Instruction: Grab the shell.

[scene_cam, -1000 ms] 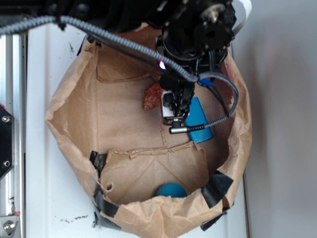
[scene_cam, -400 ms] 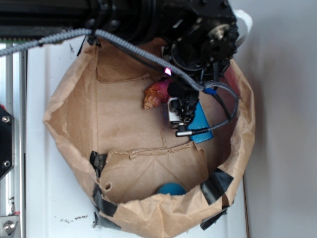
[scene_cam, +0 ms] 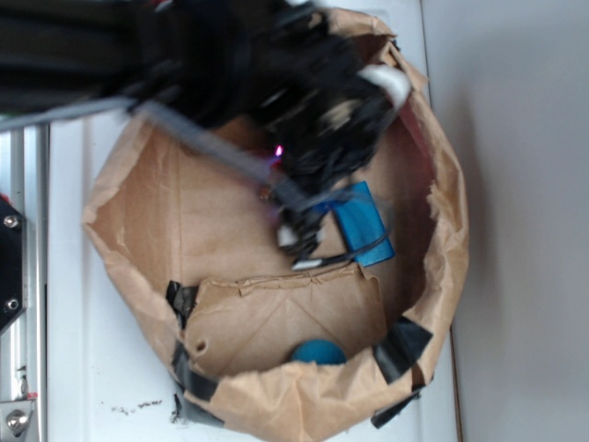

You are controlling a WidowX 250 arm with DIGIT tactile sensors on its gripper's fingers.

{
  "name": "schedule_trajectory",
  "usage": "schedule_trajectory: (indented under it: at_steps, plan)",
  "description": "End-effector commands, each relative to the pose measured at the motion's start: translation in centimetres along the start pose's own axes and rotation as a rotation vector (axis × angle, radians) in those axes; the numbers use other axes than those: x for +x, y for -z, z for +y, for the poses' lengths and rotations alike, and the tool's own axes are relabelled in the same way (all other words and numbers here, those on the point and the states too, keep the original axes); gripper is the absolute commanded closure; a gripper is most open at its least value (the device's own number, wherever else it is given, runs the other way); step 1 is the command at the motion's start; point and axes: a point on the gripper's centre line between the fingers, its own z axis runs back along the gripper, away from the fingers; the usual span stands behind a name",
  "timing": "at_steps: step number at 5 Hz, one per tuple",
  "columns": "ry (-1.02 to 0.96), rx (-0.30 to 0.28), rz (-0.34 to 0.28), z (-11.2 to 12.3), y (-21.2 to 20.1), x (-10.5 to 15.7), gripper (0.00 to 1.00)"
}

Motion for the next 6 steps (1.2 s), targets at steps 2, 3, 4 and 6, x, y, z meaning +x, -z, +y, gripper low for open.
schedule_trajectory:
  at_steps: [2, 3, 4, 6]
  plan:
    - [0.003, -0.015, 0.03, 0.2, 0.7, -0.9, 1.0]
    - [0.01, -0.017, 0.026, 0.1, 0.6, -1.0, 1.0]
    - [0.01, -0.022, 0.024, 0.2, 0.5, -1.0, 1.0]
    - [-0.028, -0.163, -0.067, 2.9, -5.4, 0.2, 1.0]
